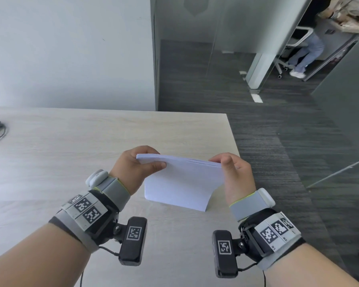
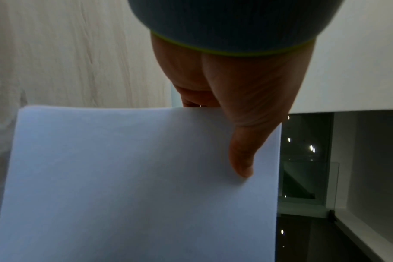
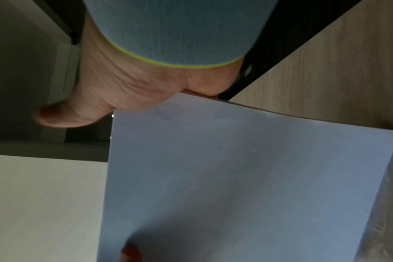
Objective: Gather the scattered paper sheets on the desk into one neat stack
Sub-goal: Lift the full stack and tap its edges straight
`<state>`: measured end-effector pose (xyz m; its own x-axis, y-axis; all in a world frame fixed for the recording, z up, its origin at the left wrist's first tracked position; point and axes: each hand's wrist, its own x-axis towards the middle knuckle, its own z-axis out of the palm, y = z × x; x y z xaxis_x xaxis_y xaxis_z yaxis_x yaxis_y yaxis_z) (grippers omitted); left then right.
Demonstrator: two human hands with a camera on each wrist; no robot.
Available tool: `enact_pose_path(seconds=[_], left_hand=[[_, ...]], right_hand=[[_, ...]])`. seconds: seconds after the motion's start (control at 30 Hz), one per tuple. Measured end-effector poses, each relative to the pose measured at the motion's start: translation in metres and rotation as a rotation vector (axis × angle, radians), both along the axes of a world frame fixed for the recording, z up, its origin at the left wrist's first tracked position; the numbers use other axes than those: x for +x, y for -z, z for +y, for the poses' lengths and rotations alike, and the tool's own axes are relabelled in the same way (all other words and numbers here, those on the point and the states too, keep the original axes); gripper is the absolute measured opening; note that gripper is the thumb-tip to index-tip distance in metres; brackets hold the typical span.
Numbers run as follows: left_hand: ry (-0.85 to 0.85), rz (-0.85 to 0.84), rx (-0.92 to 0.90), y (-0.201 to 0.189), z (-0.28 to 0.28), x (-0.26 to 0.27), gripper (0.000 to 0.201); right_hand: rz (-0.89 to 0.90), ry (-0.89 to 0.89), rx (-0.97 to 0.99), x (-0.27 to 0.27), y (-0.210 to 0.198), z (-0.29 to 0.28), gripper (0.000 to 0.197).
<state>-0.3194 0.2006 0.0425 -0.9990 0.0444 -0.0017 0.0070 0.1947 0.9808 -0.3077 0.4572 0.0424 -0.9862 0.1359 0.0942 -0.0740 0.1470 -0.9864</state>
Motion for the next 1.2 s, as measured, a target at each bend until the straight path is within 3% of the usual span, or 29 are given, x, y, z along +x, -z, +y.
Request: enact_pose_path(seconds=[0.13,0.17,0.27,0.3,0.4,0.5,0.6,0.73,0.83,1.07,1.13,1.2], left_hand=[[-0.04,-0.018,0.12,-0.002,-0.004,-0.001,0.011],[-0.044,-0.024,0.131,0.0,-0.005,-0.001,0.013],[-0.071,-0.085,0.195,0.013,-0.01,-0.001,0.038],[-0.07,-0.129,0.21,0.019,-0.012,0.0,0.049],[-0.038,-0.288,0.174,0.041,-0.015,0.008,0.066],[-0.033,-0.399,0.066,0.062,-0.013,0.015,0.036],[-0.075,-0.395,0.098,0.063,-0.008,0.014,0.027],[-0.061,-0.341,0.157,0.058,-0.01,0.01,0.038],[-0.021,-0.398,0.074,0.07,-0.014,0.014,0.042],[-0.072,-0.421,-0.133,0.092,-0.007,0.023,0.014],[-0.075,-0.453,-0.076,0.092,-0.007,0.018,0.021],[-0.073,-0.517,-0.07,0.096,-0.006,0.012,0.041]], right_hand=[[-0.041,-0.207,-0.103,0.001,0.002,0.008,0.086],[-0.095,-0.24,-0.1,0.002,0.006,0.01,0.077],[-0.28,-0.282,-0.023,0.008,0.023,0.012,0.024],[-0.338,-0.279,0.015,0.01,0.033,0.012,0.02],[-0.442,-0.318,0.119,0.012,0.059,0.014,0.027],[-0.499,-0.284,0.158,0.013,0.069,0.011,0.03],[-0.463,-0.2,0.172,0.01,0.062,0.007,0.014],[-0.415,-0.2,0.116,0.008,0.058,0.013,0.021],[-0.5,-0.26,0.232,0.017,0.072,0.015,0.022],[-0.56,-0.189,0.24,0.02,0.09,0.007,0.012],[-0.577,-0.157,0.156,0.016,0.091,0.006,0.014],[-0.568,-0.132,0.102,0.014,0.096,0.006,0.02]])
